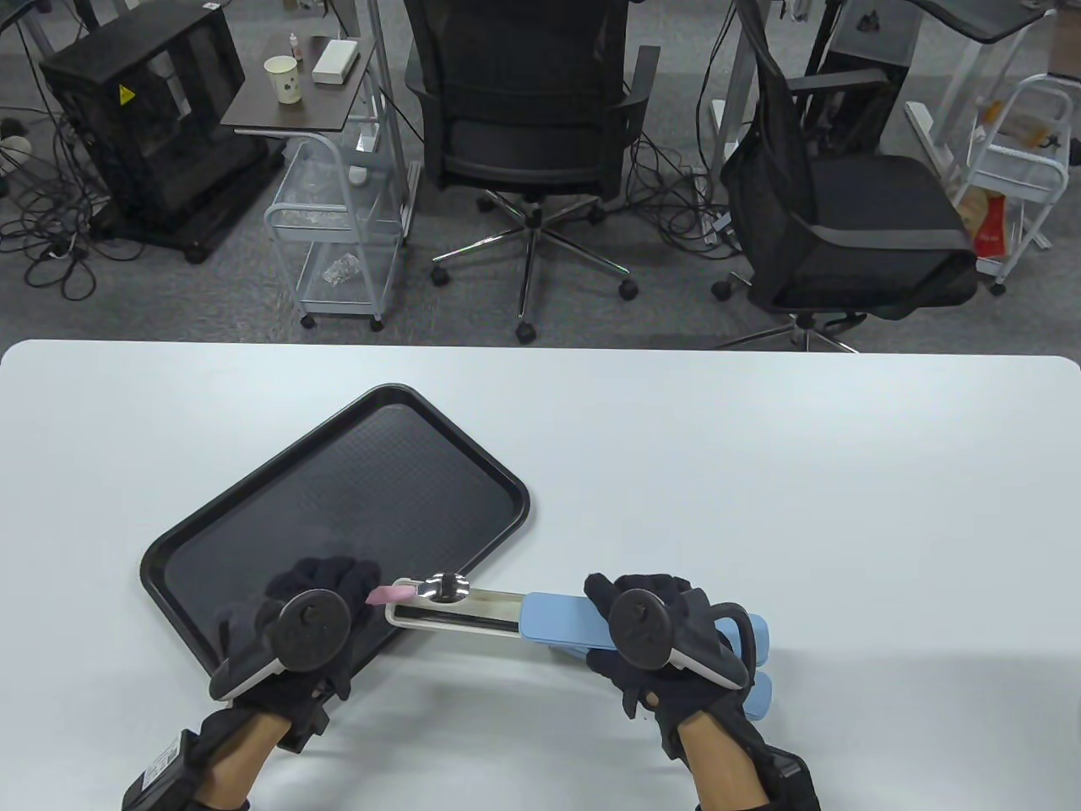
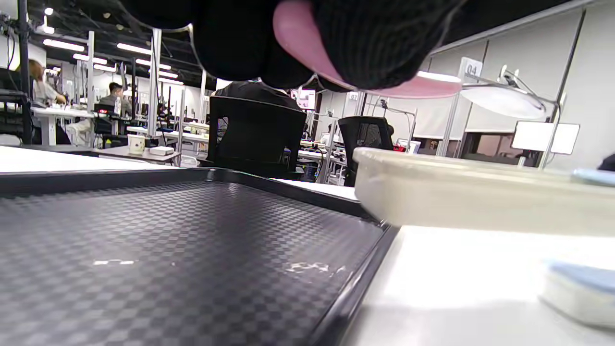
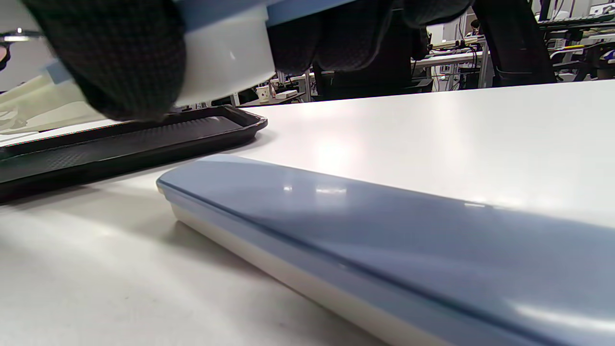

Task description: Slide to open lunch boxes and place utensils

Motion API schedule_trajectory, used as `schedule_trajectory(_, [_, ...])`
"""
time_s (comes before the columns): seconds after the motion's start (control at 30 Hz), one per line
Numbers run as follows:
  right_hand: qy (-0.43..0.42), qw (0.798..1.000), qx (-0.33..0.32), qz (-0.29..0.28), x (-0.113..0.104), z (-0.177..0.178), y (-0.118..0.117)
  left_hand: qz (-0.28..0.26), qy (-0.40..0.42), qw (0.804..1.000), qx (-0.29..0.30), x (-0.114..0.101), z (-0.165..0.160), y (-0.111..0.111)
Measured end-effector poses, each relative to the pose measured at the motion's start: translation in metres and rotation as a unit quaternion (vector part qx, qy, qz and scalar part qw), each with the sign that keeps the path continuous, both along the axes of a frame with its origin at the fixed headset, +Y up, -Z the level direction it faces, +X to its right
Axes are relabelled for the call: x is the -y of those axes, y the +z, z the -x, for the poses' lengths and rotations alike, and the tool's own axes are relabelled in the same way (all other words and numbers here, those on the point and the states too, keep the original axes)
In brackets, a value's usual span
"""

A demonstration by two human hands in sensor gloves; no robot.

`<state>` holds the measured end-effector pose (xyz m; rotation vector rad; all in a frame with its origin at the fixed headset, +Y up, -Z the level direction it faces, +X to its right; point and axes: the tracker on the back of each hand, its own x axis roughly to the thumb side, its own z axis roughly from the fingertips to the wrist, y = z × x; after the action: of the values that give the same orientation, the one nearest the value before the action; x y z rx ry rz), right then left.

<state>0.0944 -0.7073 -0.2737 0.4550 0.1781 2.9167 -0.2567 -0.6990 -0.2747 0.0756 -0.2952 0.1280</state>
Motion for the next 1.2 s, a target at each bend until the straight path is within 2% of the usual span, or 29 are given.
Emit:
schedule_trajectory(0.3, [0.001,1.0,-0.011,-0.01,-0.004,0.005,0.005,0.006,-0.016,0.999,0.029,0.007,-0.004,0.005])
schedule_trajectory(0.67, [-0.004,0.999,-0.054,0.001,-0.003,0.025,0.012,-0.047,-0.052,0.992,0.101,0.01,-0.043,0.023])
schedule_trajectory(0.8, [-0.002,0.998,-0.061,0.004,-0.002,0.029,0.014,-0.048,-0.055,0.991,0.116,0.012,-0.051,0.026])
schedule_trajectory(0.9, [-0.001,0.998,-0.062,0.005,-0.001,0.029,0.013,-0.045,-0.051,0.991,0.118,0.013,-0.05,0.025])
schedule_trajectory(1.2, [-0.02,0.999,-0.048,0.0,-0.005,0.019,0.01,-0.031,0.034,0.995,0.087,0.007,-0.027,0.017])
